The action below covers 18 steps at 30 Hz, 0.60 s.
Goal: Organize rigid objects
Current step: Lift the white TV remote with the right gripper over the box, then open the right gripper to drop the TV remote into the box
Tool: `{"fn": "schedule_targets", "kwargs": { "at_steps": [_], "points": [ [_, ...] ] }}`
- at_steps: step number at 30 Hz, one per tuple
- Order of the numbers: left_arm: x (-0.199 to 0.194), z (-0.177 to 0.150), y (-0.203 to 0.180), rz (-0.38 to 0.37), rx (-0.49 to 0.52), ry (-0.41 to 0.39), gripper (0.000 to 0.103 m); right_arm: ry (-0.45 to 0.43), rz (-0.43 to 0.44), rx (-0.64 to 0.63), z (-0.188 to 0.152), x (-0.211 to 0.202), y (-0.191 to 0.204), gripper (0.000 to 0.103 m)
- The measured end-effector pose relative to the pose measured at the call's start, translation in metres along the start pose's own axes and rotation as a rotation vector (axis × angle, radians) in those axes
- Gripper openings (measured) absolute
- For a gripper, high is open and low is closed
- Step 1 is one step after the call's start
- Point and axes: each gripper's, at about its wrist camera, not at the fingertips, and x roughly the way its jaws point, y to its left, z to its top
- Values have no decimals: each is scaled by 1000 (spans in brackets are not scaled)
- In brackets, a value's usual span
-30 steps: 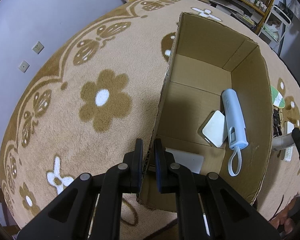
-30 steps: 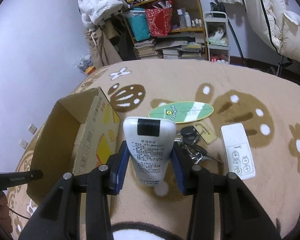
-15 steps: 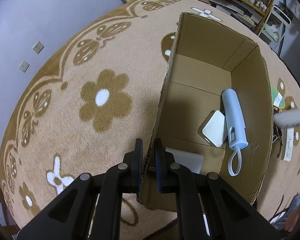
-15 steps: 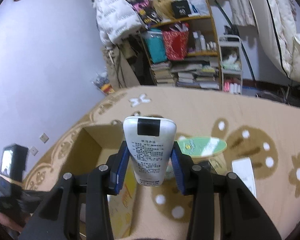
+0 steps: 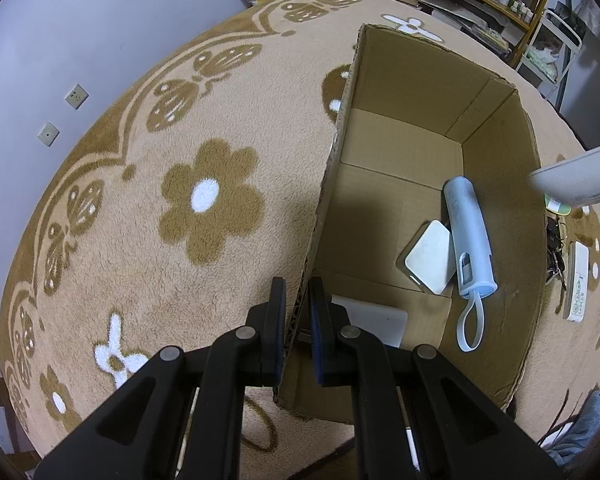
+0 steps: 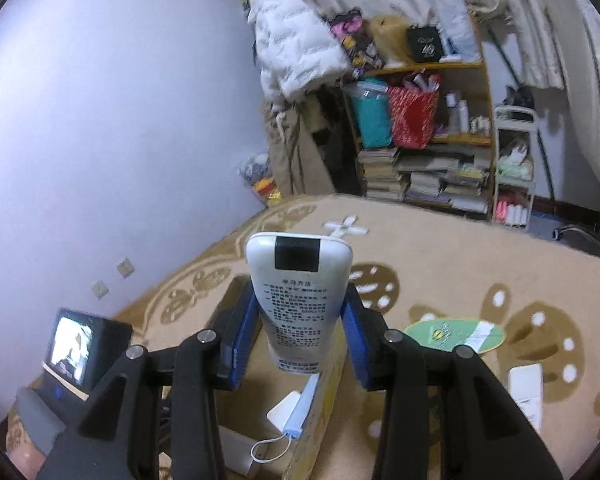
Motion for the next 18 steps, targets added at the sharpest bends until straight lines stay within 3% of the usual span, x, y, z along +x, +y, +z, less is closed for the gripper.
{"fn": "schedule_targets", "kwargs": {
  "at_steps": [6,10,18],
  "points": [
    [-1,-1,-1,7,3,-2,10,92,88,11,-19,31,3,44],
    [-1,-1,-2,5,2,-2,10,141,80,-13,-28,47,6,44],
    [-1,-2,-2,8,4,-3,10,229,78,61,-41,63,-9,44]
  ]
}}
